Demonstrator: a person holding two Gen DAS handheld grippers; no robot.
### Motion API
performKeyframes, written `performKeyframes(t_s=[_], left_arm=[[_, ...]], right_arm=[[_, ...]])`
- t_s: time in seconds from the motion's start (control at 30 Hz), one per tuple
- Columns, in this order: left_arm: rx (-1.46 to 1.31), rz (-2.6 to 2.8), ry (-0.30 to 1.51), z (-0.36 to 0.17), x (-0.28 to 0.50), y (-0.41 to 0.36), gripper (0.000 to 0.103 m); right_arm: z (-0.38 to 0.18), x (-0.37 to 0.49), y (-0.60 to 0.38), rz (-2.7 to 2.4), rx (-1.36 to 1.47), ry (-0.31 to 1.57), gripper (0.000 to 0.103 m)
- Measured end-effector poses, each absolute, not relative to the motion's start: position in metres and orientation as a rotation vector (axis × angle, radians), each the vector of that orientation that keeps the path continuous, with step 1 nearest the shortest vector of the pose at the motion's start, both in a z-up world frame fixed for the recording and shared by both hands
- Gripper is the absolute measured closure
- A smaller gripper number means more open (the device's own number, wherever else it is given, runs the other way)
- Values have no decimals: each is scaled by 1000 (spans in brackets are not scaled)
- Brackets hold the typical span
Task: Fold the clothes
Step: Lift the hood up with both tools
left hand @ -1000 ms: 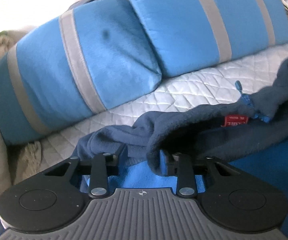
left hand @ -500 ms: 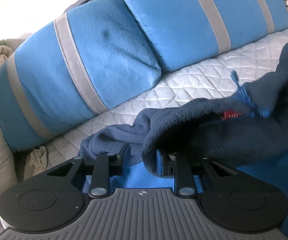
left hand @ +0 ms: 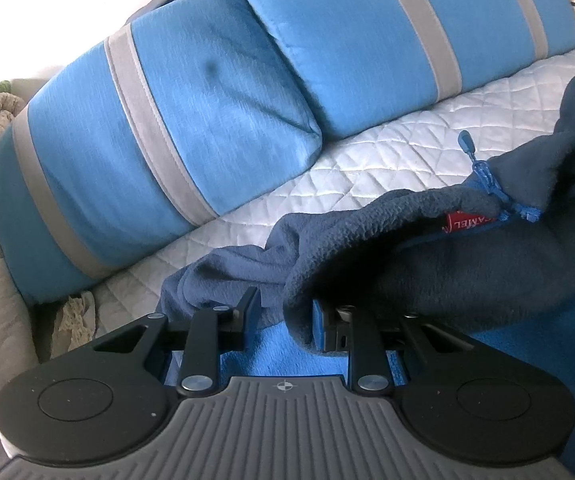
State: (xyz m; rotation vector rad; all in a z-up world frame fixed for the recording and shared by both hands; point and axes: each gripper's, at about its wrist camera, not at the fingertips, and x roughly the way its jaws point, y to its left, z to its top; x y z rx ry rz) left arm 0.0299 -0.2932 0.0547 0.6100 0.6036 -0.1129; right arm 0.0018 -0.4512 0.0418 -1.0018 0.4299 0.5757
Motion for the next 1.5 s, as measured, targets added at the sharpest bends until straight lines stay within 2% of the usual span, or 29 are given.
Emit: performKeyframes(t_s=[0.2,0.3,0.33,0.47,0.53,0.6,0.73,0.8,0.9,0.93,0.97,1.23,1.5], left_arm=[[606,-114,619,53,32,-292,76],[609,-113,627,51,34,-293,76],[609,-112,631,51,34,-293,76],[607,-109,640,50,36,-292,75],[605,-109,645,49,36,-292,75],[601,-112,642,49,36,-291,74],[569,-133,621,54,33,-288,74],[542,-143,609,60,31,-286,69],[520,-154,568,73,27,-284,45],[523,-172,552,76,25,-284,31],[539,-206,536,79,21,-284,27],[771,-463,439,90,-10,-287,24],[1034,-515,355,61,-17,-296,24]], right_arm=[[33,6,-442,605,-1070,357,22],[33,6,-440,631,-1092,352,31],[33,6,-440,641,-1098,354,36],[35,6,-439,665,-1096,364,69],[38,6,-440,669,-1090,366,79],[40,3,-442,671,-1090,366,84],[41,0,-441,653,-1091,370,85],[42,0,-441,643,-1082,371,85],[46,2,-442,630,-1054,374,85],[47,2,-443,626,-1043,377,85],[48,2,-444,622,-1034,378,86],[60,6,-448,629,-1000,376,86],[68,10,-454,635,-959,382,86]])
